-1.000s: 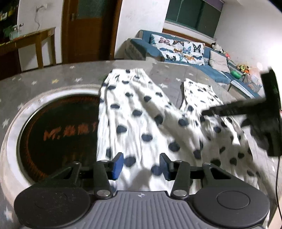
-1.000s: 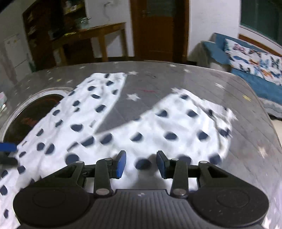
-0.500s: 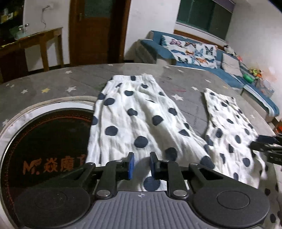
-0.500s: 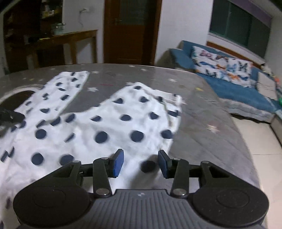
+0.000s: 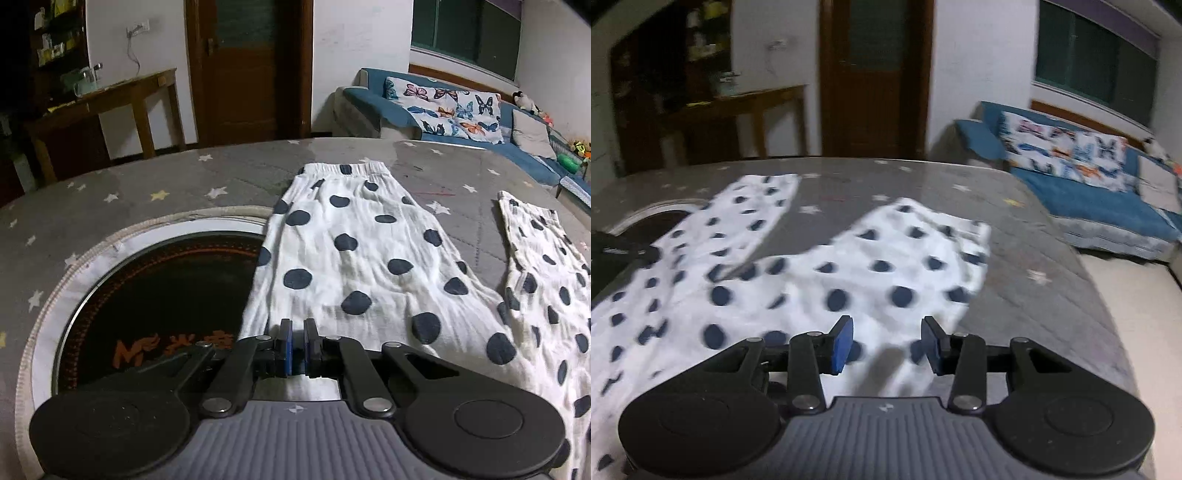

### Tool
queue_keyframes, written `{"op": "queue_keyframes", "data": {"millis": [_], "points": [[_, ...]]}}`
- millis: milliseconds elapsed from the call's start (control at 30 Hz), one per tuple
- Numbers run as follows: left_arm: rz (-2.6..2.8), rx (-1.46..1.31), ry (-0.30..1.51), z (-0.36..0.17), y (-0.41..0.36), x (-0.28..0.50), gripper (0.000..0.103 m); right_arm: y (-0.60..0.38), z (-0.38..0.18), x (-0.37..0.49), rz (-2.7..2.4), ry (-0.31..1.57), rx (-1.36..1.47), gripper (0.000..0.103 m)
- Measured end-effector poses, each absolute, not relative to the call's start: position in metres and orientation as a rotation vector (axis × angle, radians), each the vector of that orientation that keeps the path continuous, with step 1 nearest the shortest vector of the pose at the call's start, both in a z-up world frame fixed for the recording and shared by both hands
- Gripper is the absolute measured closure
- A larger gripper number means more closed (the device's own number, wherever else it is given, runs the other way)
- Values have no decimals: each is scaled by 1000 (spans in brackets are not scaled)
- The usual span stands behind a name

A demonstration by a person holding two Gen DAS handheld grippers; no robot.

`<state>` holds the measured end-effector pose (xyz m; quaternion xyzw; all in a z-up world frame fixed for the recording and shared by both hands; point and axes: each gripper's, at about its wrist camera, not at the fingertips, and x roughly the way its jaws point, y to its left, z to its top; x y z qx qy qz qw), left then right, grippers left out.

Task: Fold clothes

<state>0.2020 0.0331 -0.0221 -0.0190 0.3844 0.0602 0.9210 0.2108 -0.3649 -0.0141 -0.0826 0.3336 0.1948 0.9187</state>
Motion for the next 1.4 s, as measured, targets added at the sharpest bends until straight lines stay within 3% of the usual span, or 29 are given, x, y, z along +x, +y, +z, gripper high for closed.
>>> {"op": "queue_keyframes", "data": {"millis": [633,1033,1400], "points": [[207,-7,790,-8,20,190,95,-373,-21,194,367,739,-159,61],[-88,21,789,-6,-49,186,93,-354,-23,166,492,738,-192,62],[-70,28,790,-8,-32,164,93,-369,-17,144,449,754,-193,62]]}}
